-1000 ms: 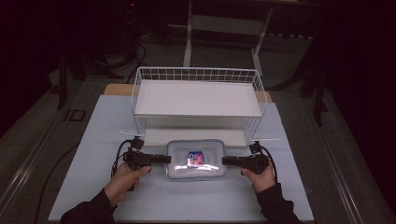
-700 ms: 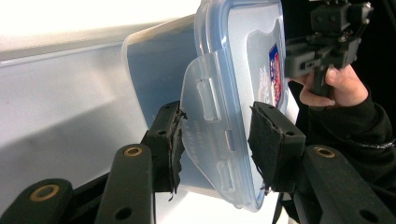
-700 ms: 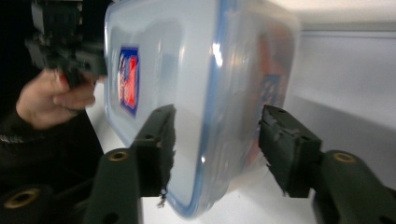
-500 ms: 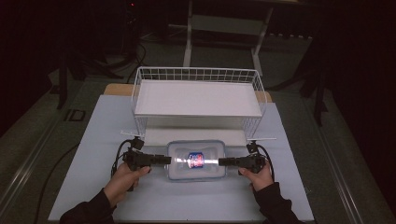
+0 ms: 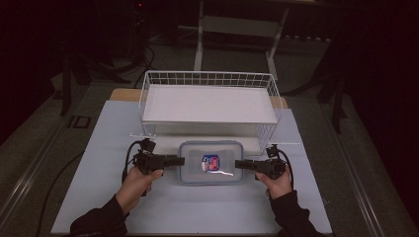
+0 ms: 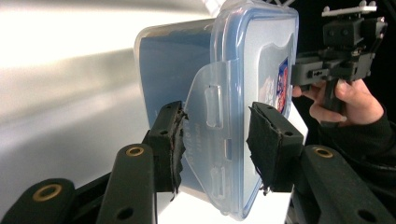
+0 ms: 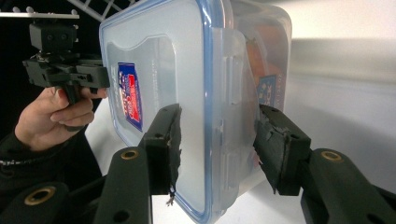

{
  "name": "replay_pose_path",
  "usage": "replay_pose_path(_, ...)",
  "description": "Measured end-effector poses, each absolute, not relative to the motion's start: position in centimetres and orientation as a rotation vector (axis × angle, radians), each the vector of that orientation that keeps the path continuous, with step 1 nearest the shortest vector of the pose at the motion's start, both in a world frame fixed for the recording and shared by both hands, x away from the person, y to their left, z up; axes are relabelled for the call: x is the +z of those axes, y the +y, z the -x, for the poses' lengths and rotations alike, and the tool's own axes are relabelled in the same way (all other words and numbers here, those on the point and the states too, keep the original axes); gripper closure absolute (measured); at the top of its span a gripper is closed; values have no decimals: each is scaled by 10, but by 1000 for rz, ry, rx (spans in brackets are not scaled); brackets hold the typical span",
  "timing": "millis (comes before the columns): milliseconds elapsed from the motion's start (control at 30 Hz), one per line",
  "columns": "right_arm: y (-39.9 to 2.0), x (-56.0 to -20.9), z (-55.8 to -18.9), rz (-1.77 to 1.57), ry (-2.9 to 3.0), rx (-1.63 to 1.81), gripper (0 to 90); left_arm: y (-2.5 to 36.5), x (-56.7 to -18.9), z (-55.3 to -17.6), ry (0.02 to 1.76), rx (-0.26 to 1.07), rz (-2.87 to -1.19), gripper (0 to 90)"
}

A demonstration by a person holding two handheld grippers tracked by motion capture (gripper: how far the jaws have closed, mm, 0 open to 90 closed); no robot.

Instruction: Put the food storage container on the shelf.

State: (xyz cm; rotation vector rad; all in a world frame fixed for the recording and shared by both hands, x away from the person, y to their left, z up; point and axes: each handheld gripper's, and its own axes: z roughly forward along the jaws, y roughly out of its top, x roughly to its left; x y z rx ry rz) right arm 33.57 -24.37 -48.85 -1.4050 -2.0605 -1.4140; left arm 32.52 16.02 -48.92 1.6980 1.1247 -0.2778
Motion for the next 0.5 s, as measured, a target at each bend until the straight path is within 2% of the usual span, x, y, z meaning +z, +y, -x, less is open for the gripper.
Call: replay_pose_path(500, -245, -483, -371, 1435, -2090, -1559, 519, 149, -492, -350, 1131, -74, -1645, 529)
